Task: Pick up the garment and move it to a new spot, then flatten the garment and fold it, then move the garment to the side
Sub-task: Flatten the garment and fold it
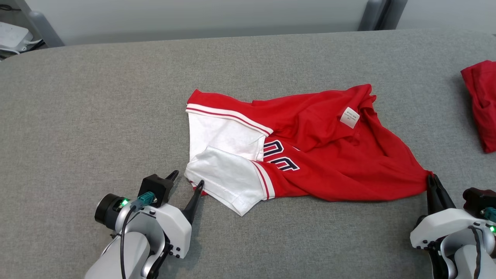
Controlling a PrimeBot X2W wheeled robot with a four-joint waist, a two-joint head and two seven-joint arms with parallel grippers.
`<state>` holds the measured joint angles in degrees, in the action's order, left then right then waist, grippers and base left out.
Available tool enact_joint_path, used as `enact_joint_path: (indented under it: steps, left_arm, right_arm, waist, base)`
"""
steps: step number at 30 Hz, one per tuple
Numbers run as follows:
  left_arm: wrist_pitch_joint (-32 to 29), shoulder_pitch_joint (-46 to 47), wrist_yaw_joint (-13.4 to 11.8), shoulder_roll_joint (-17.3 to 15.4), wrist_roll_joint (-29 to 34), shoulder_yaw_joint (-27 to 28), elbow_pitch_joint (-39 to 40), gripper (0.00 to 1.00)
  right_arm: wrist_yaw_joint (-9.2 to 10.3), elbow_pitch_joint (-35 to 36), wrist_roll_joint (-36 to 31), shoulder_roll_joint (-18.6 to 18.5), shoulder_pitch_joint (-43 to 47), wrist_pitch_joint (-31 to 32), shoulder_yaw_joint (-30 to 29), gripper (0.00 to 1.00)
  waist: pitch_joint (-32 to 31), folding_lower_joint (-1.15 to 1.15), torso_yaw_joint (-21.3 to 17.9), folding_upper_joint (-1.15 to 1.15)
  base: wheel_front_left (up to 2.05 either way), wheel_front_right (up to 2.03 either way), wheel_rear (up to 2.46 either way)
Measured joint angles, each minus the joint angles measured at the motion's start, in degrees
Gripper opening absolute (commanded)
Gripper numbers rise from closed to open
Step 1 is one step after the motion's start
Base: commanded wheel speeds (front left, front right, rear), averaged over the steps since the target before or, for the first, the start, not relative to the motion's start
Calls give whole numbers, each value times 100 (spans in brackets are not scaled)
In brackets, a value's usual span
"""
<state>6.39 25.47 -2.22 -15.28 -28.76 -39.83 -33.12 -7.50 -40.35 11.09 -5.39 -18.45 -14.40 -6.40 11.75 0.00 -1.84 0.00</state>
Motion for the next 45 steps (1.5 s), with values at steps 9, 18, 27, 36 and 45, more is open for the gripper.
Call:
enact_joint_path:
  steps: [9,18,27,36,45]
  left_arm:
    - [29,97,116,7,-12,-12,-32,0]
    - [246,53,255,-7,-502,256,324,0]
    - [526,-38,509,-336,-1683,1480,2227,0]
    - [63,419,467,-795,-2494,2296,3718,0]
    - [-665,841,132,-1079,-3196,2753,4701,0]
  right_arm:
    - [0,1,37,-20,-1,0,16,0]
    - [0,250,51,-21,6,0,-21,0]
    - [0,2057,301,-216,102,0,278,0]
    - [0,2922,1836,-824,-397,9,912,0]
    - [1,3811,3850,-1423,-975,803,694,0]
  waist:
    - [31,0,-60,0]
    - [8,0,-8,0]
    - [-148,0,75,0]
    - [-517,0,26,0]
    - [-991,0,-47,0]
  base:
    - [0,0,0]
    - [0,0,0]
    - [0,0,0]
    - [0,0,0]
    - [0,0,0]
